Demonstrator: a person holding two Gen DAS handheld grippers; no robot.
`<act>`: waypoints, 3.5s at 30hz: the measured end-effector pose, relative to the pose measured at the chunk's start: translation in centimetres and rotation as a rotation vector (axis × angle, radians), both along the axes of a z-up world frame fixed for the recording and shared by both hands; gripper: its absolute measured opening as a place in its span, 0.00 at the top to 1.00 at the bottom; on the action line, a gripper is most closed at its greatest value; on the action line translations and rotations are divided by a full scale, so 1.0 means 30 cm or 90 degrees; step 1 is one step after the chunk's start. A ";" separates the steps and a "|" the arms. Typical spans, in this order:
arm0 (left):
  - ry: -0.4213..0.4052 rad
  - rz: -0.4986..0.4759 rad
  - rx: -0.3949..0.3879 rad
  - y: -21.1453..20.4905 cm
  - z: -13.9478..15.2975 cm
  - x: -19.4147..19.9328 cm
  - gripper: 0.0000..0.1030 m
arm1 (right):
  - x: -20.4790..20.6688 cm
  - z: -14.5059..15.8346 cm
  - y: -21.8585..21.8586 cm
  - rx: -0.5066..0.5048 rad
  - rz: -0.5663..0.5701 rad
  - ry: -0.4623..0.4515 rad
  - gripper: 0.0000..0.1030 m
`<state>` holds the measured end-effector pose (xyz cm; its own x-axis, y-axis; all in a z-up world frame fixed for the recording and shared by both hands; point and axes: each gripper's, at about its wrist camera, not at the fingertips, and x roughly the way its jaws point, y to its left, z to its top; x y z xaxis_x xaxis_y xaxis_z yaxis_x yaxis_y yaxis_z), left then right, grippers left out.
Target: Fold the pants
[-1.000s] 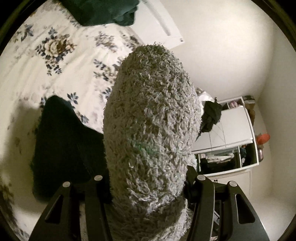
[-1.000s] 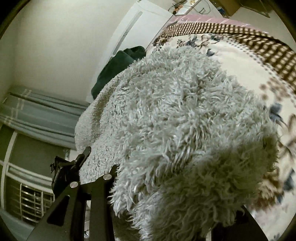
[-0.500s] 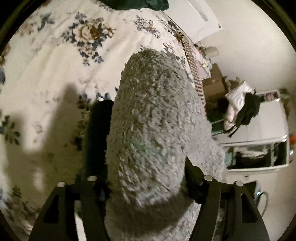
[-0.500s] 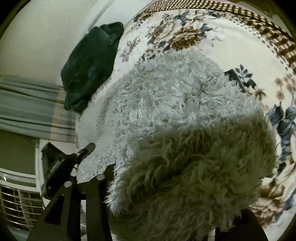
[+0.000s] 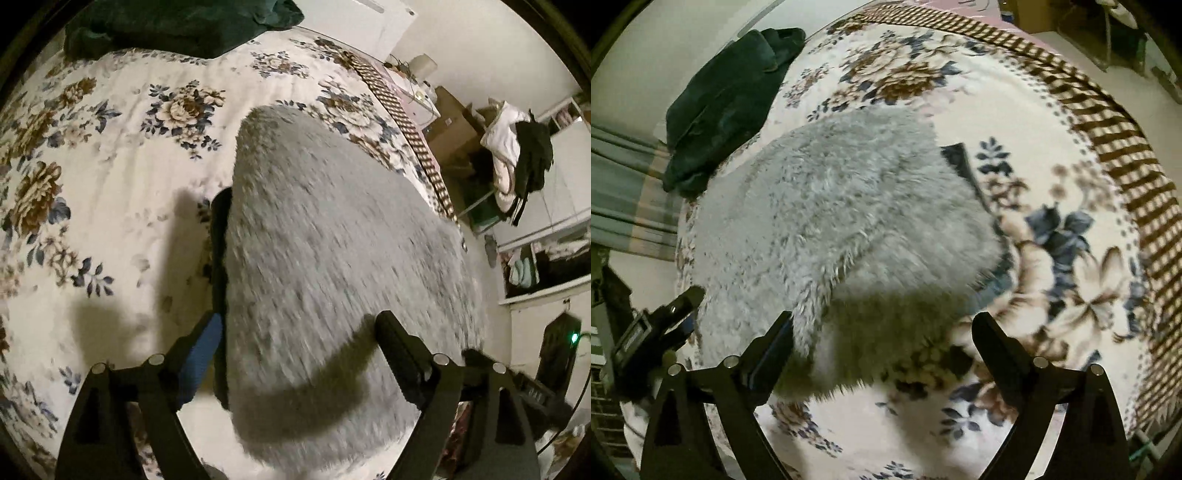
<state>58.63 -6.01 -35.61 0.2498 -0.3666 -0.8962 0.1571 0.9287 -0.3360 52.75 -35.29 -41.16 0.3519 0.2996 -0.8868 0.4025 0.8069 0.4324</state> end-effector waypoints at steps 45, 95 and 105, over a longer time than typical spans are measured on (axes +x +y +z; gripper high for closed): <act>-0.375 0.116 0.163 -0.179 1.067 -1.244 0.18 | -1.323 1.362 0.061 -0.379 0.088 -0.346 0.00; -0.386 0.123 0.187 -0.057 1.122 -1.406 0.01 | -1.497 1.539 0.208 -0.379 0.079 -0.368 0.00; -0.388 0.130 0.184 -0.038 1.143 -1.401 0.01 | -1.499 1.536 0.209 -0.379 0.079 -0.368 0.00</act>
